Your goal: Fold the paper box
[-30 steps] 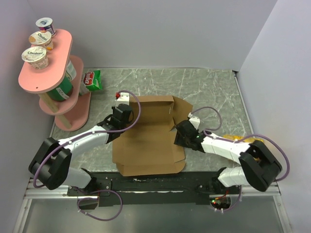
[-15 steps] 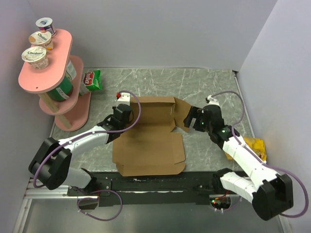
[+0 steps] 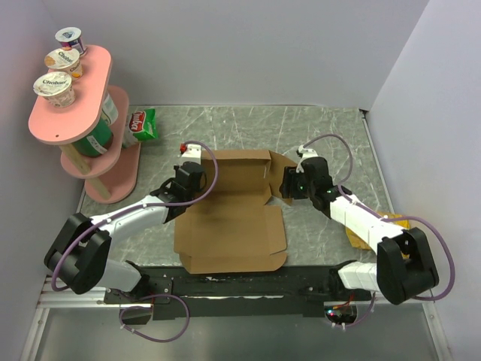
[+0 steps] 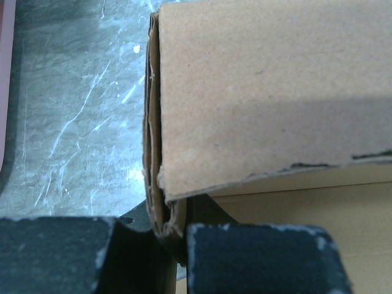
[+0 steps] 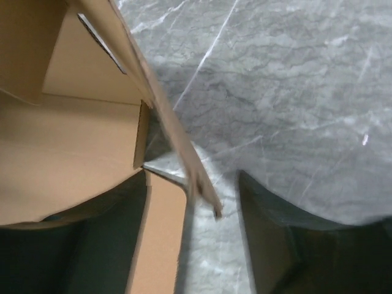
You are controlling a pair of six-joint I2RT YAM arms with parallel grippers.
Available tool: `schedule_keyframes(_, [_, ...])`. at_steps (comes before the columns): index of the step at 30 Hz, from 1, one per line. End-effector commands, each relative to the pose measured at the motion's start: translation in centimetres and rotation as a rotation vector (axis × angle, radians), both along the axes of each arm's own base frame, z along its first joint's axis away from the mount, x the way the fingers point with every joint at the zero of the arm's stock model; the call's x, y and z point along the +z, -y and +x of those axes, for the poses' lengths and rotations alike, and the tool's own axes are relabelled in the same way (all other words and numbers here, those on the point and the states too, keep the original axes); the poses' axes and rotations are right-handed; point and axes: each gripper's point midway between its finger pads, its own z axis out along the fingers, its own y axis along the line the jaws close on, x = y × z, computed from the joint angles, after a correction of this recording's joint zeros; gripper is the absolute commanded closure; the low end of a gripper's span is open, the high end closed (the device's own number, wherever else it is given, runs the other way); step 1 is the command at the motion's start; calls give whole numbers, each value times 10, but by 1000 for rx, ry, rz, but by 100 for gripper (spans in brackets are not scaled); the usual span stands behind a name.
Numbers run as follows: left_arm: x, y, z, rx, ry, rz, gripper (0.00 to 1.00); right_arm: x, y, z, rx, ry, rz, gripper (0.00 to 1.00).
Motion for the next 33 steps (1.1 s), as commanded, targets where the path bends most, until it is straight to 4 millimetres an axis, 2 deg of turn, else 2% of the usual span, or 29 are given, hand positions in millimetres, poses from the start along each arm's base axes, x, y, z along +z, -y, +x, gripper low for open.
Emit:
schedule_keyframes(1, [4, 1, -2, -23, 3, 17, 99, 20, -11, 18, 47, 91, 10, 55])
schedule_keyframes(4, [-1, -4, -2, 6, -12, 46, 99, 27, -20, 13, 30, 78, -13, 75])
schedule_keyframes(9, [-4, -6, -2, 41, -13, 77, 99, 34, -32, 9, -17, 40, -23, 77])
schedule_keyframes(16, [-3, -1, -5, 52, -11, 62, 99, 30, -56, 1, -76, -23, 5, 77])
schedule_keyframes(21, [-2, 11, -3, 27, -17, 18, 99, 12, -81, -16, -42, -29, -54, 78])
schedule_keyframes(25, [-4, 16, -6, 20, -19, 18, 99, 4, -88, -26, -81, -12, -97, 79])
schedule_keyframes(33, [-15, 19, -15, 14, -14, 22, 99, -15, -99, -20, -176, 52, -207, 77])
